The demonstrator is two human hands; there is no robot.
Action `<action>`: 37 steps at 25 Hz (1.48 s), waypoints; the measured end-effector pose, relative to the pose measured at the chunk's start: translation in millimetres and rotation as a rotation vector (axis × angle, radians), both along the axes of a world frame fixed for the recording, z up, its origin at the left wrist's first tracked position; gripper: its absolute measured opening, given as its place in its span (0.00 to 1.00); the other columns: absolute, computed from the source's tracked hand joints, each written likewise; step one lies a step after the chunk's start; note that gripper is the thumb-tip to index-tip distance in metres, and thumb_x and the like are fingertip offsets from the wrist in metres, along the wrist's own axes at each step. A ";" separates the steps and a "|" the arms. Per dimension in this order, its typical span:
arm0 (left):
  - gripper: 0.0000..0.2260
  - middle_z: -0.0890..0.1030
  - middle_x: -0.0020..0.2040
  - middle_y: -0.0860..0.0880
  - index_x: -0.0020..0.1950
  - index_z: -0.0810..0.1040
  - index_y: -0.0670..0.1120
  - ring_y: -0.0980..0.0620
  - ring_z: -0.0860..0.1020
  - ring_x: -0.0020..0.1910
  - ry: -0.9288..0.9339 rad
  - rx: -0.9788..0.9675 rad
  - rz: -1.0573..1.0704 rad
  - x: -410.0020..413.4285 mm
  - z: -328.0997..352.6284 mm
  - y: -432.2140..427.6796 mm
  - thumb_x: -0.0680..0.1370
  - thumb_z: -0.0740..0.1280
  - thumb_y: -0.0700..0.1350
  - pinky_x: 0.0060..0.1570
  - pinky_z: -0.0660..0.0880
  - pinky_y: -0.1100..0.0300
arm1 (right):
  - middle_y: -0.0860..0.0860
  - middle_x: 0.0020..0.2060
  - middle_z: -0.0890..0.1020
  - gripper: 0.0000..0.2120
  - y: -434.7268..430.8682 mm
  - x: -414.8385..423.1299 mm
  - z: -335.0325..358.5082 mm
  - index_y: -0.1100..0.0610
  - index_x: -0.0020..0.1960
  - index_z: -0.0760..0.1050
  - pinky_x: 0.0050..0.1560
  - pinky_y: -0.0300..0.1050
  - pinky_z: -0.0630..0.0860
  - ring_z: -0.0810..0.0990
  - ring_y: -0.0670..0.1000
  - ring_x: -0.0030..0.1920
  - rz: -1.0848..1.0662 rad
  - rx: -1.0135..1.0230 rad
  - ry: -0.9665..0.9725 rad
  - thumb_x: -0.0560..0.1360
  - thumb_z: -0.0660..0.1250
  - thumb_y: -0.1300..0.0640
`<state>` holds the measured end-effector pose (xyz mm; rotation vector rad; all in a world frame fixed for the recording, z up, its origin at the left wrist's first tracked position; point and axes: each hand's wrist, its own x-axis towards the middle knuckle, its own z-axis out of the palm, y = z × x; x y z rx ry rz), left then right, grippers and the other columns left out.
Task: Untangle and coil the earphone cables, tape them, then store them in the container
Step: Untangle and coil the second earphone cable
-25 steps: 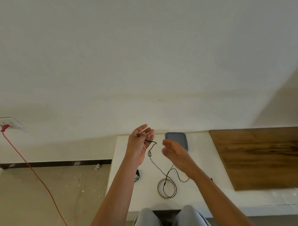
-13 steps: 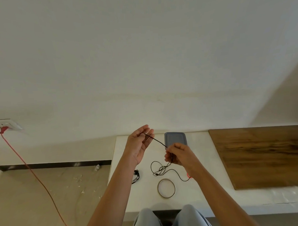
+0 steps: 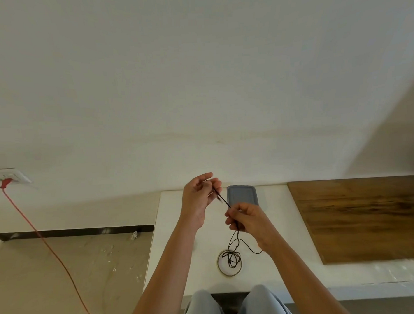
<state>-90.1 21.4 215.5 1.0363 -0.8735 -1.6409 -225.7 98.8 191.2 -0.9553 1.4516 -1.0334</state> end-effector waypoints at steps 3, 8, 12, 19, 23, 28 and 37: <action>0.09 0.81 0.42 0.43 0.54 0.79 0.37 0.50 0.81 0.41 0.038 -0.032 0.056 9.2 8.8 -5.3 0.79 0.61 0.30 0.42 0.80 0.63 | 0.55 0.36 0.84 0.08 16.1 -12.0 -6.4 0.63 0.45 0.80 0.47 0.45 0.79 0.80 0.51 0.36 0.036 0.082 -0.021 0.77 0.65 0.61; 0.10 0.81 0.47 0.41 0.58 0.77 0.38 0.47 0.81 0.49 0.110 -0.004 0.149 13.5 12.6 0.6 0.78 0.63 0.30 0.43 0.80 0.64 | 0.56 0.43 0.85 0.08 23.7 -14.6 7.7 0.63 0.45 0.81 0.49 0.46 0.79 0.80 0.51 0.38 -0.003 0.060 -0.031 0.77 0.63 0.63; 0.18 0.79 0.54 0.36 0.69 0.62 0.40 0.47 0.82 0.48 0.145 0.148 0.061 0.6 8.6 20.0 0.81 0.62 0.39 0.43 0.82 0.57 | 0.53 0.39 0.85 0.07 18.8 -0.1 31.4 0.61 0.49 0.81 0.41 0.40 0.78 0.79 0.47 0.33 0.010 -0.008 -0.062 0.77 0.64 0.64; 0.05 0.85 0.45 0.42 0.47 0.83 0.42 0.48 0.84 0.41 -0.283 0.055 -0.210 1.7 33.6 51.5 0.77 0.67 0.40 0.40 0.80 0.60 | 0.59 0.34 0.83 0.08 19.0 15.3 58.3 0.67 0.46 0.81 0.38 0.41 0.80 0.80 0.50 0.32 -0.056 -0.120 -0.025 0.76 0.67 0.62; 0.06 0.83 0.40 0.41 0.50 0.79 0.40 0.49 0.82 0.37 -0.049 0.090 0.040 5.7 47.4 41.8 0.75 0.68 0.33 0.39 0.82 0.59 | 0.57 0.37 0.85 0.08 32.2 11.4 69.0 0.62 0.45 0.82 0.41 0.41 0.80 0.83 0.51 0.36 0.027 -0.050 -0.086 0.76 0.67 0.60; 0.11 0.81 0.38 0.40 0.50 0.69 0.43 0.50 0.81 0.30 0.125 0.119 0.342 37.1 51.7 14.6 0.75 0.67 0.30 0.33 0.80 0.61 | 0.54 0.34 0.83 0.10 50.9 -5.1 80.0 0.62 0.43 0.82 0.39 0.41 0.79 0.80 0.49 0.32 0.033 -0.050 -0.177 0.77 0.64 0.60; 0.08 0.81 0.42 0.42 0.55 0.77 0.40 0.50 0.84 0.37 0.261 0.140 0.080 43.1 39.3 36.0 0.81 0.60 0.37 0.40 0.83 0.53 | 0.52 0.32 0.82 0.09 41.5 -3.3 97.8 0.61 0.43 0.81 0.34 0.39 0.78 0.77 0.47 0.27 -0.033 -0.102 -0.272 0.77 0.64 0.61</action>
